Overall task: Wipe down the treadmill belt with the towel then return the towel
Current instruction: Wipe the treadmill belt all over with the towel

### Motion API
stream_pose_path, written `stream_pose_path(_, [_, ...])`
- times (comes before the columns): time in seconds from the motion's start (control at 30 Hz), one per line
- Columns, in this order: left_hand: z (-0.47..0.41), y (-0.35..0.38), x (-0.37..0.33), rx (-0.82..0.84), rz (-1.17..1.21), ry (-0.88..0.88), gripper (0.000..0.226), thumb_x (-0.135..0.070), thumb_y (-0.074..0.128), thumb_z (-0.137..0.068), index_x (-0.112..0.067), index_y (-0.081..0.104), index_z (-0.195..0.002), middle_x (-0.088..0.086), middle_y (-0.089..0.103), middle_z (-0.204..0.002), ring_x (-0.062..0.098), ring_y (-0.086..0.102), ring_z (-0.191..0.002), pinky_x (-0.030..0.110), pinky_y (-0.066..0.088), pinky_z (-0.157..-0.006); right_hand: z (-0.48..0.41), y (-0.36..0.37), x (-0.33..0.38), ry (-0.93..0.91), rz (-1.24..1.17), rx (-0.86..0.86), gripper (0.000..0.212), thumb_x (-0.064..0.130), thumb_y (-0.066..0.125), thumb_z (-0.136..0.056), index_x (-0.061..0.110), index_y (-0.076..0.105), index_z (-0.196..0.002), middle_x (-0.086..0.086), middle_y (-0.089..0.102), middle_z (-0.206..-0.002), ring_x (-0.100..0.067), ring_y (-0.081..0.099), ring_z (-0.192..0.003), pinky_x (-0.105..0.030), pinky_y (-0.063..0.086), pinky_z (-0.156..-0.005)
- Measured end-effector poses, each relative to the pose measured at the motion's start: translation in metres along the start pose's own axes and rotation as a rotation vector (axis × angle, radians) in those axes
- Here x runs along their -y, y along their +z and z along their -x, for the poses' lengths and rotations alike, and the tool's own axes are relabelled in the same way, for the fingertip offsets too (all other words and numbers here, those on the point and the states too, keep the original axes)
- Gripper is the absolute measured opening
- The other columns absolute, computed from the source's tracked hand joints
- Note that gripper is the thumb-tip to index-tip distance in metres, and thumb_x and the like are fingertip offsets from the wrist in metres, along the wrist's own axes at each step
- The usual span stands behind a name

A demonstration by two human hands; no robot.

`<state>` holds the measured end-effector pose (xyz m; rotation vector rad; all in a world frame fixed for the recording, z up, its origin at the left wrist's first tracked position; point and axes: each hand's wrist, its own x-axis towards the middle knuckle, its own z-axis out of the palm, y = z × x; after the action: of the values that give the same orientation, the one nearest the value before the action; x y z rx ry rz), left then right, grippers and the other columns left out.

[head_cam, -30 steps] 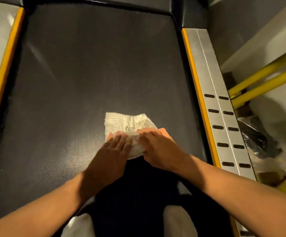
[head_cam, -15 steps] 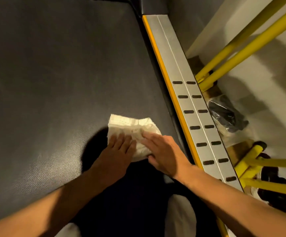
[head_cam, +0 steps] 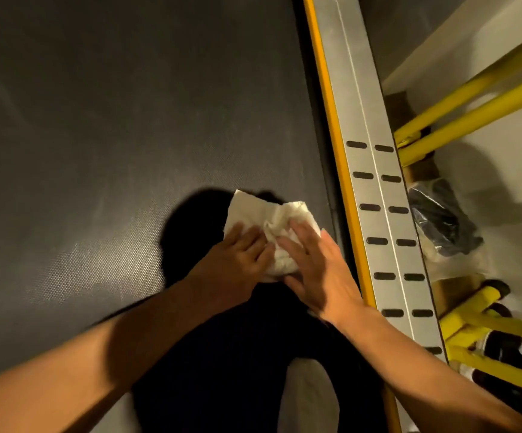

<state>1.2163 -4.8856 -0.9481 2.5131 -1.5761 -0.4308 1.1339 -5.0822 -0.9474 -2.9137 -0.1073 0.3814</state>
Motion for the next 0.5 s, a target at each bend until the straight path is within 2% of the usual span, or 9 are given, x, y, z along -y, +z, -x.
stream_pose_path(0.07, [-0.014,-0.012,0.01,-0.054,0.023,-0.072,0.047,-0.016,0.034,-0.084,-0.004,0.065,-0.118,0.017,0.064,-0.119,0.034,0.061,-0.112,0.057,0.046,-0.094,-0.019,-0.001,-0.001,0.03,-0.013,-0.039,0.072,0.035,0.061,-0.085,0.026,0.027,-0.147,-0.009,0.022,-0.155,-0.037,0.03,-0.137,-0.054,0.035,-0.108])
stream_pose_path(0.13, [-0.031,-0.027,0.013,0.075,0.053,-0.211,0.05,-0.023,0.031,-0.094,-0.015,0.039,-0.143,0.008,0.038,-0.149,0.027,0.035,-0.138,0.055,0.026,-0.111,-0.035,0.004,0.007,0.084,-0.021,-0.076,0.067,0.029,0.055,-0.091,0.02,0.024,-0.149,-0.013,0.022,-0.155,-0.035,0.029,-0.138,-0.05,0.035,-0.11])
stream_pose_path(0.17, [-0.037,-0.033,0.013,0.156,0.075,-0.263,0.053,-0.026,0.031,-0.097,-0.021,0.024,-0.15,0.003,0.022,-0.157,0.024,0.019,-0.144,0.053,0.014,-0.115,-0.038,0.005,0.012,0.09,-0.026,-0.092,0.062,0.029,0.051,-0.094,0.016,0.025,-0.148,-0.015,0.024,-0.154,-0.034,0.027,-0.14,-0.051,0.033,-0.11])
stream_pose_path(0.23, [-0.048,-0.039,0.006,0.242,0.135,-0.337,0.055,-0.023,0.033,-0.098,-0.022,0.015,-0.151,0.003,0.012,-0.159,0.025,0.009,-0.146,0.048,0.005,-0.118,-0.039,0.003,0.015,0.088,-0.082,-0.13,0.052,0.026,0.048,-0.096,0.01,0.036,-0.143,-0.016,0.031,-0.151,-0.032,0.026,-0.141,-0.052,0.029,-0.112])
stream_pose_path(0.3, [-0.046,-0.039,-0.004,0.237,0.187,-0.367,0.054,-0.018,0.031,-0.098,-0.019,0.02,-0.15,0.008,0.013,-0.158,0.029,0.012,-0.146,0.048,0.005,-0.117,-0.031,-0.002,0.013,0.11,-0.197,-0.173,0.036,0.021,0.045,-0.099,0.008,0.05,-0.132,-0.013,0.041,-0.146,-0.028,0.034,-0.137,-0.05,0.033,-0.108])
stream_pose_path(0.37, [-0.045,-0.028,-0.006,0.114,0.169,-0.357,0.053,-0.02,0.026,-0.094,-0.012,0.034,-0.145,0.017,0.026,-0.153,0.038,0.025,-0.141,0.053,0.012,-0.116,-0.024,-0.006,0.009,0.135,-0.276,-0.224,0.029,0.021,0.041,-0.101,0.009,0.055,-0.123,-0.009,0.046,-0.142,-0.024,0.041,-0.132,-0.046,0.039,-0.104])
stream_pose_path(0.4, [-0.045,-0.025,-0.004,0.038,0.195,-0.336,0.054,-0.02,0.024,-0.091,-0.007,0.043,-0.14,0.022,0.035,-0.148,0.043,0.032,-0.136,0.056,0.016,-0.113,-0.022,-0.007,0.009,0.137,-0.284,-0.224,0.03,0.022,0.043,-0.1,0.01,0.054,-0.126,-0.008,0.045,-0.143,-0.023,0.04,-0.134,-0.045,0.038,-0.106])
stream_pose_path(0.5, [-0.042,-0.023,0.005,0.028,0.15,-0.242,0.048,-0.013,0.033,-0.091,-0.004,0.049,-0.135,0.025,0.043,-0.142,0.048,0.041,-0.129,0.056,0.027,-0.11,-0.023,0.004,0.012,0.117,-0.192,-0.223,0.049,0.024,0.054,-0.095,0.015,0.04,-0.141,-0.006,0.033,-0.152,-0.023,0.025,-0.142,-0.043,0.028,-0.115])
